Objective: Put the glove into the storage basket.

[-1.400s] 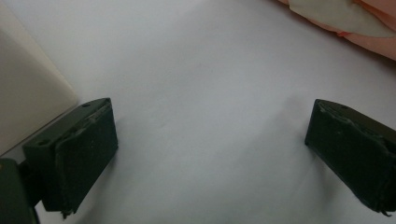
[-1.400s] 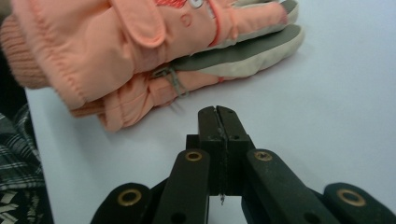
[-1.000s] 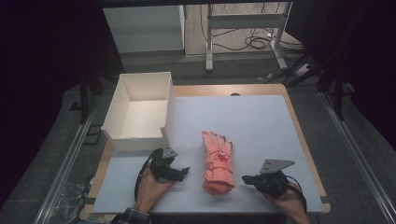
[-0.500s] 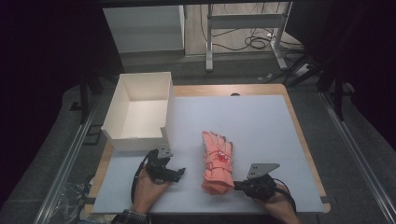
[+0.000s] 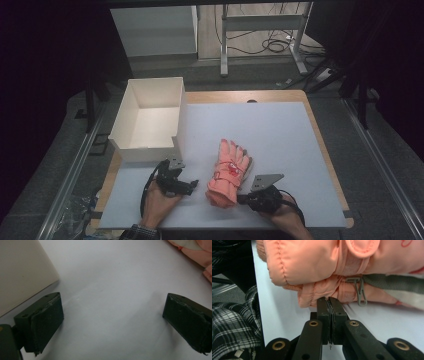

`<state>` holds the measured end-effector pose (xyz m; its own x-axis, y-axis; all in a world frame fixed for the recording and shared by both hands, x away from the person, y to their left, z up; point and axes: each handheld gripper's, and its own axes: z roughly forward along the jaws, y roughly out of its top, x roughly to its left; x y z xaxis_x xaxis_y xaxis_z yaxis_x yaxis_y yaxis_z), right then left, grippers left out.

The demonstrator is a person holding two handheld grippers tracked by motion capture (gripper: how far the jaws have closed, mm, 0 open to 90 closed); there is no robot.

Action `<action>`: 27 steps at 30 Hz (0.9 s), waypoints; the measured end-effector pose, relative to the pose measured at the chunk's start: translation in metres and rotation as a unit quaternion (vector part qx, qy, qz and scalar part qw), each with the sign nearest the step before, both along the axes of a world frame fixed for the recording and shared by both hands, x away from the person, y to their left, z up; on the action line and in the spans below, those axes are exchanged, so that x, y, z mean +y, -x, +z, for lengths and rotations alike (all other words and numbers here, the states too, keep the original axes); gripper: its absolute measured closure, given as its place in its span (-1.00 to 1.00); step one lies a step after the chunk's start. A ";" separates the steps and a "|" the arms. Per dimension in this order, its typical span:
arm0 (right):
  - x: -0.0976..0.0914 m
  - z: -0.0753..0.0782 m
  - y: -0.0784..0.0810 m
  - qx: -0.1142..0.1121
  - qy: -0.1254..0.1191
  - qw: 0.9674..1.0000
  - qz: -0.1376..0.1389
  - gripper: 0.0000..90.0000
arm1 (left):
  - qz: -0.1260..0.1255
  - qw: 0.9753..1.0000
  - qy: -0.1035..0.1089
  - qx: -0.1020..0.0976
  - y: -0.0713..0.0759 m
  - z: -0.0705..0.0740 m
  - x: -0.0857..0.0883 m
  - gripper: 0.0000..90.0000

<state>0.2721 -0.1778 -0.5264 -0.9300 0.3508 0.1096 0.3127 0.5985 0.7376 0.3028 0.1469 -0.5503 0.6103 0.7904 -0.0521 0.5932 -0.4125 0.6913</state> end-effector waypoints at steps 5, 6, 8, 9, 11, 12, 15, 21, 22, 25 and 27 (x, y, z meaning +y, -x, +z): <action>0.011 0.000 -0.002 -0.001 0.001 1.000 0.001 0.94 | -0.002 1.000 -0.005 0.003 0.000 0.001 0.006 -0.93; 0.013 0.000 -0.003 -0.002 0.000 1.000 0.002 0.94 | 0.002 1.000 -0.005 0.005 0.000 0.001 0.010 -0.93; 0.021 0.000 -0.005 -0.001 -0.001 1.000 0.002 0.94 | 0.008 1.000 -0.006 0.006 -0.001 0.001 0.016 -0.94; 0.021 0.000 -0.005 -0.001 -0.001 1.000 0.002 0.94 | 0.011 1.000 -0.004 0.006 -0.001 0.001 0.019 -0.94; 0.026 -0.001 -0.006 -0.001 -0.001 1.000 0.004 0.94 | 0.009 1.000 -0.005 0.004 -0.001 0.000 0.023 -0.94; 0.030 -0.001 -0.006 -0.002 -0.001 1.000 0.006 0.94 | 0.009 1.000 -0.002 0.003 -0.001 0.000 0.023 -0.94; 0.038 -0.001 -0.008 -0.004 -0.001 1.000 0.007 0.94 | -0.001 1.000 -0.005 -0.001 -0.001 -0.001 0.024 -0.95; 0.047 -0.001 -0.009 -0.010 0.002 1.000 0.013 0.94 | -0.003 1.000 -0.007 0.000 -0.001 -0.001 0.025 -0.95; 0.046 -0.001 -0.009 -0.012 0.004 1.000 0.011 0.93 | -0.003 1.000 -0.007 0.000 -0.001 -0.001 0.025 -0.95; 0.036 0.004 -0.009 -0.018 -0.002 1.000 0.000 0.91 | -0.003 1.000 -0.006 0.000 -0.001 -0.001 0.025 -0.95; 0.033 0.005 -0.009 -0.019 -0.002 1.000 -0.002 0.90 | -0.003 1.000 -0.005 0.000 -0.001 -0.001 0.025 -0.95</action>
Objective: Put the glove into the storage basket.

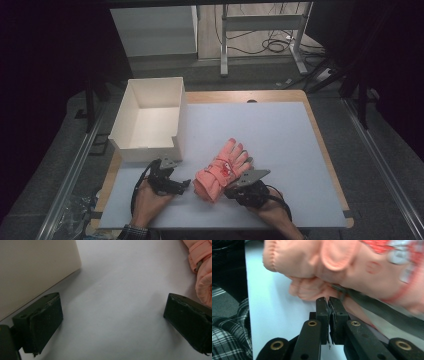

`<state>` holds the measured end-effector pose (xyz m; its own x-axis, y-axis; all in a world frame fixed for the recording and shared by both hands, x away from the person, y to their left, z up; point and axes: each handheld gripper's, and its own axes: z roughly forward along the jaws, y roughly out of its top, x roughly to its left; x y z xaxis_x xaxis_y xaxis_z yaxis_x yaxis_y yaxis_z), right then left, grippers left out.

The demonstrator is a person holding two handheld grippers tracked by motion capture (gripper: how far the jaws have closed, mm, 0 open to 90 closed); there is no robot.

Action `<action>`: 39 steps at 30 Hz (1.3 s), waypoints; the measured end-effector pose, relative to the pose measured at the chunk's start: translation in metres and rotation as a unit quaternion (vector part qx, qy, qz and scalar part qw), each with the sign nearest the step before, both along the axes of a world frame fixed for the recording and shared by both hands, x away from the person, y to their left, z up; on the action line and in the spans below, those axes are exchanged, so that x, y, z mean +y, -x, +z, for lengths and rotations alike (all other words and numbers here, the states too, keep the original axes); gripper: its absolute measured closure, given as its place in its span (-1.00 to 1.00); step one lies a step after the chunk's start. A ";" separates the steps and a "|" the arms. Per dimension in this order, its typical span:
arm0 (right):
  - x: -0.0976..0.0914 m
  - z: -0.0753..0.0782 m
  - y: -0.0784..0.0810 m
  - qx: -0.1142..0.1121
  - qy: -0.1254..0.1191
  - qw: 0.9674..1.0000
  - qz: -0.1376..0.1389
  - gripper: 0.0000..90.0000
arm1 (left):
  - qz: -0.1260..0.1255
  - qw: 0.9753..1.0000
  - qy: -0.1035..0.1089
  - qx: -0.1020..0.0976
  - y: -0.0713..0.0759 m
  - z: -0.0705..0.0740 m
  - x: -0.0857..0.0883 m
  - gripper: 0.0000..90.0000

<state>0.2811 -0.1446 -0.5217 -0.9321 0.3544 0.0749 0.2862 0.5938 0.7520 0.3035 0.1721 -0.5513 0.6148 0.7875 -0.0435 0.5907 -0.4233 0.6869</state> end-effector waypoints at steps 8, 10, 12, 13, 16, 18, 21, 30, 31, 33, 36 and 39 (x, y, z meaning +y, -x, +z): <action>-0.034 -0.001 -0.006 -0.009 0.006 0.999 -0.047 0.83 | -0.006 1.000 -0.002 0.009 0.004 0.003 0.001 -0.87; -0.043 -0.001 -0.008 -0.009 0.005 0.998 -0.061 0.81 | -0.010 1.000 0.001 0.013 0.006 0.004 0.002 -0.87; -0.053 0.000 -0.010 -0.014 0.005 0.997 -0.075 0.79 | -0.013 1.000 0.004 0.018 0.008 0.006 0.002 -0.87; -0.056 0.000 -0.010 -0.017 0.005 0.997 -0.080 0.78 | -0.014 1.000 0.007 0.020 0.009 0.007 0.002 -0.87; -0.069 0.003 -0.013 -0.021 0.005 0.995 -0.100 0.73 | -0.015 1.000 0.008 0.022 0.013 0.009 0.002 -0.87; -0.076 0.003 -0.015 -0.023 0.006 0.993 -0.114 0.67 | -0.018 0.999 0.010 0.025 0.014 0.012 0.004 -0.87; -0.088 0.002 -0.020 -0.032 0.013 0.990 -0.137 0.55 | -0.017 1.000 0.013 0.023 0.015 0.017 0.006 -0.87; -0.117 -0.001 -0.037 -0.048 0.027 0.979 -0.197 0.18 | -0.026 0.999 0.030 0.019 0.016 0.047 0.005 -0.87; -0.119 -0.002 -0.038 -0.050 0.029 0.978 -0.201 0.15 | -0.028 0.999 0.032 0.018 0.016 0.052 0.003 -0.87; -0.122 -0.003 -0.040 -0.053 0.032 0.976 -0.209 0.06 | -0.033 0.999 0.033 0.019 0.015 0.058 0.000 -0.87; -0.127 -0.005 -0.043 -0.059 0.038 0.973 -0.219 -0.08 | -0.040 0.998 0.036 0.019 0.014 0.066 -0.005 -0.87; -0.131 -0.005 -0.046 -0.061 0.043 0.970 -0.230 -0.23 | -0.043 0.998 0.035 0.020 0.012 0.072 -0.010 -0.88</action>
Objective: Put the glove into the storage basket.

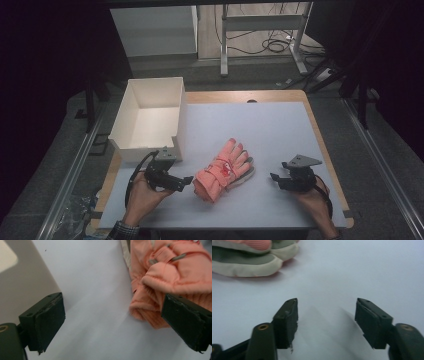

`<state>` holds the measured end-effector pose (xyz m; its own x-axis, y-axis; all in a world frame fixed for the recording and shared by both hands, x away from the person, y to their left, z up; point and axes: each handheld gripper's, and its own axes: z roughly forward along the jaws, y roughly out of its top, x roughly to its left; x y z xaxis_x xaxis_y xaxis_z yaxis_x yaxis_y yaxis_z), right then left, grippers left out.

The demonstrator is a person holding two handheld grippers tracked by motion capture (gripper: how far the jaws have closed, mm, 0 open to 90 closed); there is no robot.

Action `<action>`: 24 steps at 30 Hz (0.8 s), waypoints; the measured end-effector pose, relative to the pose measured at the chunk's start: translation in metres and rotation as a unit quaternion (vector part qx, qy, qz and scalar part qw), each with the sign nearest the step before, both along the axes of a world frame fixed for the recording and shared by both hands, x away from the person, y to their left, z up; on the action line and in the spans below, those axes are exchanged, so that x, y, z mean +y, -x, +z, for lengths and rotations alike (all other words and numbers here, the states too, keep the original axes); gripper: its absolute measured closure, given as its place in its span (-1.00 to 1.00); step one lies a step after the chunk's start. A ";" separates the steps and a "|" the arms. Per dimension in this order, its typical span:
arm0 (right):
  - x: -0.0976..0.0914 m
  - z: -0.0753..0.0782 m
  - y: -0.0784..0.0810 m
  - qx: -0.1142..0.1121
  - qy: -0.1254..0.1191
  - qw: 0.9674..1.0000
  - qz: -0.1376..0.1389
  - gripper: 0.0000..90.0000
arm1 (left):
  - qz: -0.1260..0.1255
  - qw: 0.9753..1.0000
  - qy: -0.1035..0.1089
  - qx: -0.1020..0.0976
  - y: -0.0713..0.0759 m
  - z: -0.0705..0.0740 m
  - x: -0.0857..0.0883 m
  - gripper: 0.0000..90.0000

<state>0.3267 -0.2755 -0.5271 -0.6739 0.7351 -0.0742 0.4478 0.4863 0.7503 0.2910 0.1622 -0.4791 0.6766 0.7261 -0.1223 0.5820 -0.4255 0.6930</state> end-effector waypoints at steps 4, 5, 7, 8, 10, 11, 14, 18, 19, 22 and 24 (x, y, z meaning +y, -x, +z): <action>-0.004 -0.001 -0.005 0.014 -0.005 1.000 -0.017 -0.41 | -0.004 1.000 -0.003 0.004 0.000 0.010 -0.007 -0.88; -0.003 -0.002 -0.006 0.023 -0.002 1.000 -0.020 -0.46 | -0.005 1.000 -0.004 0.005 0.000 0.012 -0.008 -0.88; -0.002 -0.002 -0.007 0.024 0.003 0.999 -0.022 -0.48 | -0.007 1.000 -0.004 0.008 0.000 0.017 -0.012 -0.89; -0.002 -0.002 -0.007 0.025 0.001 0.999 -0.023 -0.48 | -0.008 1.000 -0.002 0.009 0.000 0.019 -0.014 -0.89; -0.002 -0.002 -0.007 0.026 0.001 0.999 -0.023 -0.48 | -0.010 1.000 -0.001 0.011 0.001 0.023 -0.019 -0.90; -0.002 -0.003 -0.007 0.025 0.000 0.999 -0.023 -0.49 | -0.010 1.000 -0.002 0.012 0.001 0.025 -0.022 -0.91; -0.003 -0.003 -0.007 0.025 0.000 0.999 -0.023 -0.49 | -0.018 1.000 -0.004 0.012 0.003 0.030 -0.033 -0.94; -0.003 -0.003 -0.007 0.025 0.000 0.999 -0.023 -0.49 | -0.030 0.999 -0.012 0.011 0.004 0.033 -0.049 -0.97; -0.003 -0.003 -0.007 0.025 0.000 0.999 -0.023 -0.49 | -0.033 0.999 -0.014 0.011 0.004 0.033 -0.054 -0.97; -0.003 -0.003 -0.007 0.025 -0.001 0.999 -0.023 -0.49 | -0.040 0.999 -0.021 0.014 0.003 0.030 -0.066 -0.99; -0.003 -0.003 -0.007 0.025 -0.001 0.999 -0.023 -0.49 | -0.043 0.999 -0.026 0.014 0.003 0.028 -0.073 -1.00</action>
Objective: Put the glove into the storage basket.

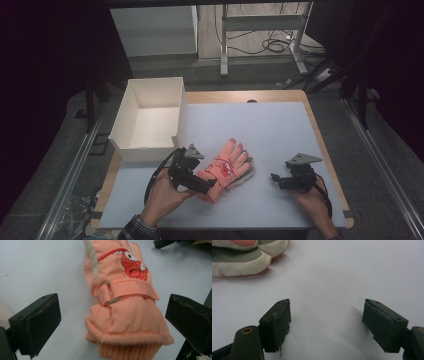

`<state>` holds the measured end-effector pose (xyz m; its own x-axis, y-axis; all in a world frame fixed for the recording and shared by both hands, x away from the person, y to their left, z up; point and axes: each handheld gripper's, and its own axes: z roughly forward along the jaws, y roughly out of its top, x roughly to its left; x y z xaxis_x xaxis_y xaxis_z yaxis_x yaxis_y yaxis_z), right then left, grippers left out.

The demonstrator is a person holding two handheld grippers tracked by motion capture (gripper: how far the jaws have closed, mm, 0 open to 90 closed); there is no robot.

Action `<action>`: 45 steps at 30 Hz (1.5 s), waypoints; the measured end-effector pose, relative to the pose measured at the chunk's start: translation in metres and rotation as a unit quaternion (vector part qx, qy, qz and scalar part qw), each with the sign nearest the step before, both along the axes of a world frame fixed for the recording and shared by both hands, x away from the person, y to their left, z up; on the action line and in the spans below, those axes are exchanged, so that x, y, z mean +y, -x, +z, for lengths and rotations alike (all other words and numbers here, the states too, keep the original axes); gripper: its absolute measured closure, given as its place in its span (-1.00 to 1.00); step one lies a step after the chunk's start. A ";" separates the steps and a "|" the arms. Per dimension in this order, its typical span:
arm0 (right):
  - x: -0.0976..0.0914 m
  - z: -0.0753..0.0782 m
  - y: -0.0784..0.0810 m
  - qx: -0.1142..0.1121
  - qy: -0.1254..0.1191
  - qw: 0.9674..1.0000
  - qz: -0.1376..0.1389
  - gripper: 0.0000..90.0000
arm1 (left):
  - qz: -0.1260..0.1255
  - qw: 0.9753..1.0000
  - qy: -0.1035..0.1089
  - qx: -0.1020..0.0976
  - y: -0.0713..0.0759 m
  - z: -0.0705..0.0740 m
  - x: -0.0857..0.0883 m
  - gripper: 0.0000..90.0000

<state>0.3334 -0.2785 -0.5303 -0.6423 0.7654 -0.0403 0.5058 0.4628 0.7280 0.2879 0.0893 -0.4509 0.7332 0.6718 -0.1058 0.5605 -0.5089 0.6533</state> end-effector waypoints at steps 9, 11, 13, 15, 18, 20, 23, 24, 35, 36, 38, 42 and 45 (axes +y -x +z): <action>0.000 0.000 0.000 0.000 0.001 1.000 0.000 -0.49 | -0.005 0.999 -0.031 -0.004 0.000 -0.014 -0.025 -1.00; 0.000 0.000 0.000 0.000 0.001 1.000 0.000 -0.49 | -0.002 0.999 -0.041 -0.004 -0.002 -0.020 -0.029 -1.00; 0.000 0.000 0.000 0.000 0.001 1.000 0.000 -0.49 | -0.001 0.999 -0.050 0.002 -0.005 -0.028 -0.034 -1.00; 0.000 0.000 0.000 0.000 0.001 1.000 0.000 -0.49 | -0.001 0.998 -0.056 0.006 -0.007 -0.034 -0.036 -1.00; 0.000 0.000 0.000 -0.001 0.001 1.000 0.000 -0.49 | -0.003 0.998 -0.056 0.018 -0.009 -0.044 -0.038 -1.00; 0.000 0.000 0.000 -0.001 0.001 1.000 0.000 -0.49 | -0.003 0.997 -0.075 0.021 -0.010 -0.052 -0.041 -1.00; 0.000 0.000 0.000 -0.001 0.001 1.000 0.000 -0.49 | -0.002 0.996 -0.083 0.027 -0.009 -0.061 -0.042 -1.00; 0.000 0.000 0.000 -0.001 0.001 1.000 0.000 -0.49 | -0.001 0.996 -0.085 0.029 -0.009 -0.064 -0.042 -1.00; 0.000 0.000 0.000 -0.002 0.002 1.000 0.001 -0.49 | 0.003 0.995 -0.094 0.046 -0.006 -0.072 -0.047 -0.68; 0.000 0.000 0.001 -0.002 0.002 1.000 0.001 -0.49 | 0.004 0.994 -0.095 0.048 -0.006 -0.072 -0.048 -0.63; 0.000 0.000 0.001 -0.003 0.001 1.000 0.000 -0.49 | -0.002 0.994 -0.100 0.049 -0.007 -0.068 -0.048 -0.49; 0.000 -0.001 0.001 -0.003 0.001 1.000 0.000 -0.49 | -0.017 0.994 -0.096 0.040 -0.005 -0.066 -0.046 -0.25; 0.000 0.000 0.001 -0.003 0.001 1.000 0.001 -0.49 | -0.021 0.995 -0.089 0.034 -0.004 -0.064 -0.044 -0.14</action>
